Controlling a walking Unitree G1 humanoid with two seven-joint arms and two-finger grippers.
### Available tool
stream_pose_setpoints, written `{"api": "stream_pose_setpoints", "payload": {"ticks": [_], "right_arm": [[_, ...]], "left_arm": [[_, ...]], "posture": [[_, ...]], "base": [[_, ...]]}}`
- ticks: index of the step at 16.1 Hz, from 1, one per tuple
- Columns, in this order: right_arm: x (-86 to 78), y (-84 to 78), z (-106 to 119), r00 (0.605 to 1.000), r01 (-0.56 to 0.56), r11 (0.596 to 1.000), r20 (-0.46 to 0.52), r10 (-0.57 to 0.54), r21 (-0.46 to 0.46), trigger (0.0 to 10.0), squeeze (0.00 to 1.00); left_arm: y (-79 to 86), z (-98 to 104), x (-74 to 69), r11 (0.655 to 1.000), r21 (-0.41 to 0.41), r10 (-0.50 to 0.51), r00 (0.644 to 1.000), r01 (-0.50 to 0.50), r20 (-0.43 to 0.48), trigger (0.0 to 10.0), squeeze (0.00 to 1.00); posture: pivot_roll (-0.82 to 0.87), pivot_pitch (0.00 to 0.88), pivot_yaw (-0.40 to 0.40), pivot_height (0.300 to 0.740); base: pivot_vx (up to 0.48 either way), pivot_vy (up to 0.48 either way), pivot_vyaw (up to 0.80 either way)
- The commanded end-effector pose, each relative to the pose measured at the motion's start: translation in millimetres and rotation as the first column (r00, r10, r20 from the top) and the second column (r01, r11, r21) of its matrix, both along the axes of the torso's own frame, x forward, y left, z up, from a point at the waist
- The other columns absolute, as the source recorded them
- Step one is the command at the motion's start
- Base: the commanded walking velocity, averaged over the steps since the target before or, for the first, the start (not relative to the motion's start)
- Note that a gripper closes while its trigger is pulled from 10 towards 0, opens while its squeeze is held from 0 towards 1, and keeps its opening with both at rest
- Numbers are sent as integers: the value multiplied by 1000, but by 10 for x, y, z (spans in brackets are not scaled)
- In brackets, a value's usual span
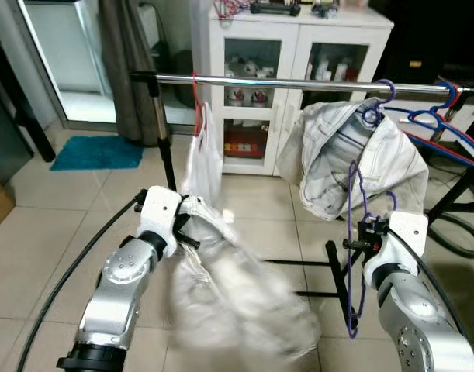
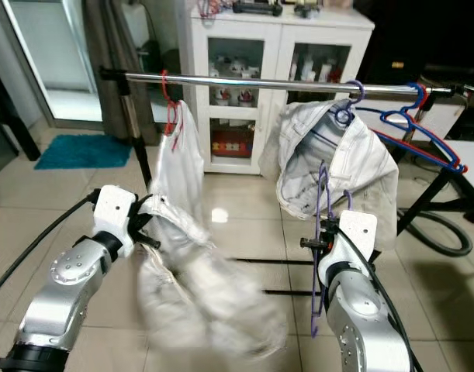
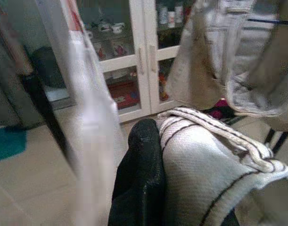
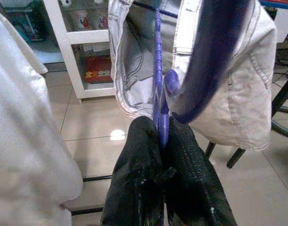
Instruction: Hang hanger
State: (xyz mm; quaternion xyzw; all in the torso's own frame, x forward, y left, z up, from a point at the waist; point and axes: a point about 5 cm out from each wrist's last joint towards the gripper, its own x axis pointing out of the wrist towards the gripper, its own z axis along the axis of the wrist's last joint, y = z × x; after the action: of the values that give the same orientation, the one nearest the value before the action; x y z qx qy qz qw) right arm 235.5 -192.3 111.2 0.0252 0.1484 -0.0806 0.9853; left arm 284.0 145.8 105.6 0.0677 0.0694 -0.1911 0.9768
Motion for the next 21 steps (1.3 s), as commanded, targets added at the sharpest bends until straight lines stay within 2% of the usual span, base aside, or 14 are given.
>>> {"api": "stream_pose_setpoints", "payload": {"ticks": [1,3,5,7,9,14,21], "right_arm": [[7,-51,31,1000,20,1000,3,-20,-12,10000,0],[16,-50,34,1000,18,1000,2,-18,-15,10000,0],[12,-47,34,1000,19,1000,-4,-19,-20,10000,0],[10,-51,38,1000,23,999,-6,-23,-23,10000,0],[5,-67,46,1000,29,999,-4,-30,-24,10000,0],[25,-68,61,1000,30,999,1,-30,-32,10000,0],[120,-43,89,999,-31,997,6,31,-69,10000,0]], "left_arm": [[-63,117,43,1000,-8,-20,998,21,51,10000,0],[-53,113,44,1000,-4,-13,999,13,52,10000,0],[-59,105,44,997,71,-23,997,18,68,10000,0],[-67,80,52,1000,14,-5,999,4,40,10000,0],[-59,81,65,1000,14,-4,999,4,33,10000,0],[-86,83,67,1000,10,4,999,-4,39,10000,0],[-98,101,73,1000,3,6,999,-6,48,10000,0]], "posture": [[34,0,5,740],[36,0,2,740],[34,0,1,740],[28,0,7,740],[24,0,10,740],[25,0,7,740],[33,0,-3,740]], "base": [[0,480,0],[0,480,0],[0,-480,0],[0,-240,-400],[0,480,-400],[0,0,0],[0,0,-114]]}}
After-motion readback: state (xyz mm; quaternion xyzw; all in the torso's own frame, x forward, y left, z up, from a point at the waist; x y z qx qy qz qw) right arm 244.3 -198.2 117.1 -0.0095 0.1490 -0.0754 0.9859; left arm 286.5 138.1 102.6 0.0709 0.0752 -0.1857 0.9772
